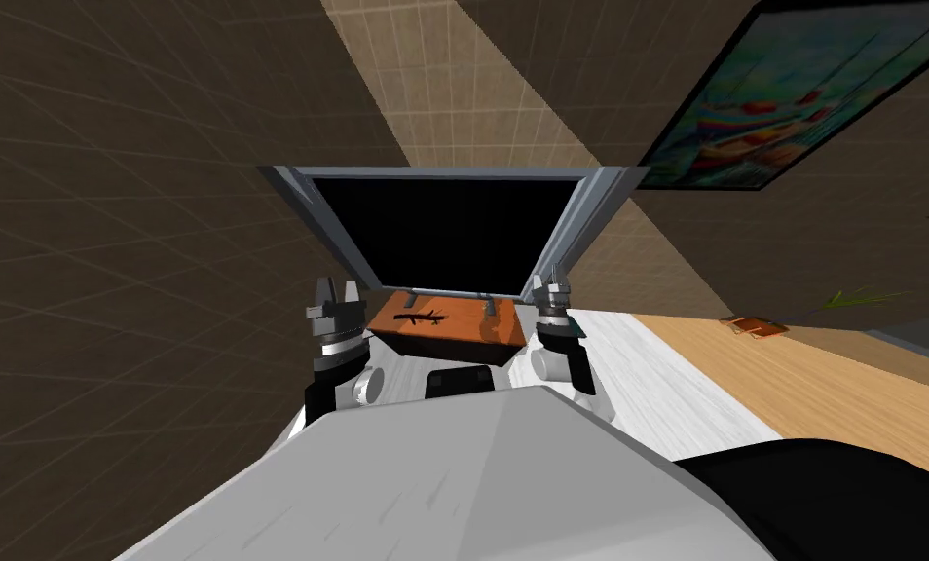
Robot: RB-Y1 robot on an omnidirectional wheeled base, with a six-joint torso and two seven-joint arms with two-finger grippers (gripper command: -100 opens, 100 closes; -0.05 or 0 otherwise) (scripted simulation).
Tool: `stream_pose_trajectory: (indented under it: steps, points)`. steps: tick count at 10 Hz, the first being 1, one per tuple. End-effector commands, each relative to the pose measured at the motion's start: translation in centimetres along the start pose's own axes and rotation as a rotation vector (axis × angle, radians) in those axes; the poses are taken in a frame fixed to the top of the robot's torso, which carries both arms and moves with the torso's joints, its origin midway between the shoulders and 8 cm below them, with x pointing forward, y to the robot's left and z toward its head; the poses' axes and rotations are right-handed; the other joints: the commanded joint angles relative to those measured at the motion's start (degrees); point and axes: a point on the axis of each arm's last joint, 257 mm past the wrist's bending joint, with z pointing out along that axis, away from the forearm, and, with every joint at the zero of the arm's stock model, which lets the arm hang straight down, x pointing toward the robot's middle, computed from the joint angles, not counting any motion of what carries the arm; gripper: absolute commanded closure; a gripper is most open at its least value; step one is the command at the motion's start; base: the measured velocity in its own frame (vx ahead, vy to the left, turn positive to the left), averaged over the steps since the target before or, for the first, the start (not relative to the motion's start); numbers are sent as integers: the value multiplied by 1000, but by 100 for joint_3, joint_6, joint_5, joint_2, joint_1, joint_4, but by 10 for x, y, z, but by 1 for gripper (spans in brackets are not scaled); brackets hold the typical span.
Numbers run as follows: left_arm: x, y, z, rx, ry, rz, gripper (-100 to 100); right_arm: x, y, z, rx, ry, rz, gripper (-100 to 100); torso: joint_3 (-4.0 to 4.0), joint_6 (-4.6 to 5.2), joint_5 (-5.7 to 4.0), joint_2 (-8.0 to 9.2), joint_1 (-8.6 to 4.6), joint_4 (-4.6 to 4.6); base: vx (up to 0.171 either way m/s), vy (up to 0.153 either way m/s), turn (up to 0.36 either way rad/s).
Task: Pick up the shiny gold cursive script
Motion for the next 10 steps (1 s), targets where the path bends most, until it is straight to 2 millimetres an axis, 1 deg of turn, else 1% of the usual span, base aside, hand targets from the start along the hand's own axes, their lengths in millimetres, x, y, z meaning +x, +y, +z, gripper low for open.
stream_pose_trajectory:
  steps: [1,4,5,6,7,8,9,10]
  points:
    - [0,0,0,0,0,0,0,6,-29,-2,75,21,3,-100,0,0,0,0,0,0,-16,-25,340]
    - [0,0,0,0,0,0,0,14,-87,-16,238,69,2,-100,0,0,-1,0,-3,0,-18,-28,412]
    - [0,0,0,0,0,0,0,13,-88,-16,239,69,2,-100,-1,0,-2,-1,-4,0,-12,-25,79]
    - [0,0,0,0,0,0,0,16,-109,-24,299,87,0,-100,-1,7,0,-2,-2,0,-14,-14,190]
    - [0,0,0,0,0,0,0,17,-129,-32,356,105,-3,-100,-1,2,0,-2,1,0,-46,-32,349]
    - [0,0,0,0,0,0,0,18,-132,-33,368,107,-4,-100,3,1,-1,6,-5,1,-32,-29,166]
    - [0,0,0,0,0,0,0,19,-154,-44,431,127,-8,-100,3,5,-1,4,-3,2,-32,-21,193]
    - [0,0,0,0,0,0,0,19,-155,-45,437,128,-9,-100,2,3,-1,3,-2,1,-23,-19,128]
